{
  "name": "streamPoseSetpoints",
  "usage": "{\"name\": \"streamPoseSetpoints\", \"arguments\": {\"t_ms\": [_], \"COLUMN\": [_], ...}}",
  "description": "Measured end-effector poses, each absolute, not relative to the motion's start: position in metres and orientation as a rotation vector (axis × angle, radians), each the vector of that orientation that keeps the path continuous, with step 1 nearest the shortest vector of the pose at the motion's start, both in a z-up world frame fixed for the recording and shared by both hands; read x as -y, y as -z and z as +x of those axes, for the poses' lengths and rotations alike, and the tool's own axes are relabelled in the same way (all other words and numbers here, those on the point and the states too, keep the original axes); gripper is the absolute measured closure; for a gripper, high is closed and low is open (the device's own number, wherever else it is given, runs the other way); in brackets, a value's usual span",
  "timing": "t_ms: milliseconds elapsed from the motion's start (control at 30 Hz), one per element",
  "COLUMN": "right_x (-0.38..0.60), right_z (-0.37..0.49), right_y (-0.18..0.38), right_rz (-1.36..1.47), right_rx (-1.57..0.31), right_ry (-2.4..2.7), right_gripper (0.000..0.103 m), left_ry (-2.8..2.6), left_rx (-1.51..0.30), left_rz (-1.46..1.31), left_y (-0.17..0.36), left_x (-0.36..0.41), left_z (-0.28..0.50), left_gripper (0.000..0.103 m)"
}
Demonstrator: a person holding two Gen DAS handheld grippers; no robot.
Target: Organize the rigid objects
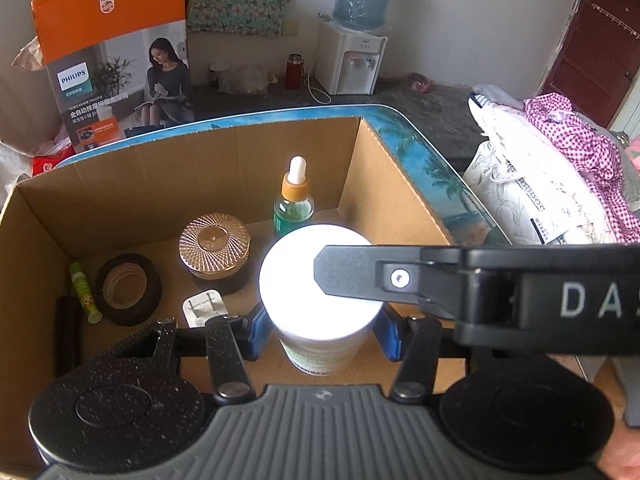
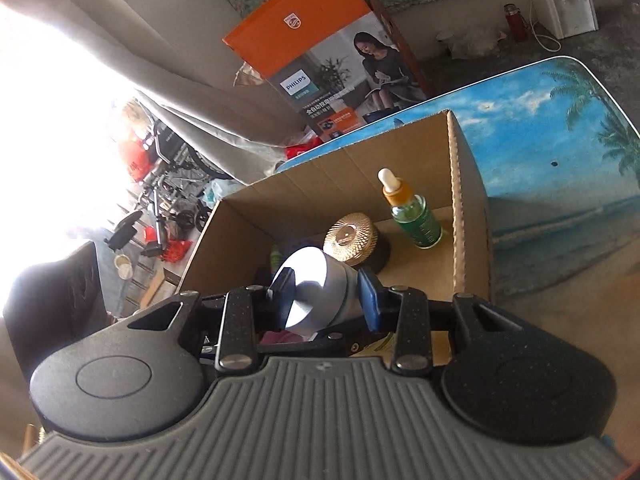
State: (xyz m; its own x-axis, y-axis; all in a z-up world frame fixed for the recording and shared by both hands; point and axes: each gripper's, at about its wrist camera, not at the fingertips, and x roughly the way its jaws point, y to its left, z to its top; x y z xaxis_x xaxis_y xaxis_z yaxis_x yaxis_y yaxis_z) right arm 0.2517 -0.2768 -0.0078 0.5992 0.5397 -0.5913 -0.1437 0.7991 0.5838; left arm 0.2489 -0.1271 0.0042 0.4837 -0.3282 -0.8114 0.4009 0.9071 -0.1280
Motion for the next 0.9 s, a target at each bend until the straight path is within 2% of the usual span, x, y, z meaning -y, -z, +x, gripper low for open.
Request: {"name": "streamPoseSetpoints", "arguments": {"t_ms": [333,433,467,533,667,733,800,900], "right_x": [0.274,0.275,0.275,0.276,0.279,0.281,0.284,0.288], "right_z": [0.25,0.249,0.249,0.247,0.238,0.23,0.219,0.2], "right_y": [0.007,0.006,0.005,0.004,-0.003,-0.011,-0.02,-0.034], "right_rz": [0.44,0.421,0.418,0.416,0.414,0.412,0.417,0.43], "right_rx": [-0.838,-0.834,-0.832,-0.822,-0.769,-0.723,-0.67,-0.599], "right_ry": [-0.388,-0.376,-0.374,-0.369,-0.357,-0.341,-0.33,-0.322], "right_gripper": [0.069,0.067,0.066,0.062,0.052,0.047,0.036,0.028], "left_ry": [0.46,0.471,0.474,0.479,0.483,0.48,0.474,0.46], "left_rx": [-0.986,-0.972,-0.968,-0.941,-0.868,-0.845,-0.818,-0.762], "left_rz": [0.083,0.091,0.091,0.091,0.093,0.105,0.122,0.137], "left_y": [0.007,0.005,0.004,0.0,-0.013,-0.021,-0.029,-0.043], "left_x": [0.135,0.138,0.138,0.137,0.134,0.133,0.13,0.122], "left_z": [0.252,0.249,0.248,0.244,0.232,0.225,0.215,0.196], "left_gripper": [0.049,0.04,0.034,0.031,0.015,0.013,0.011,0.009]}}
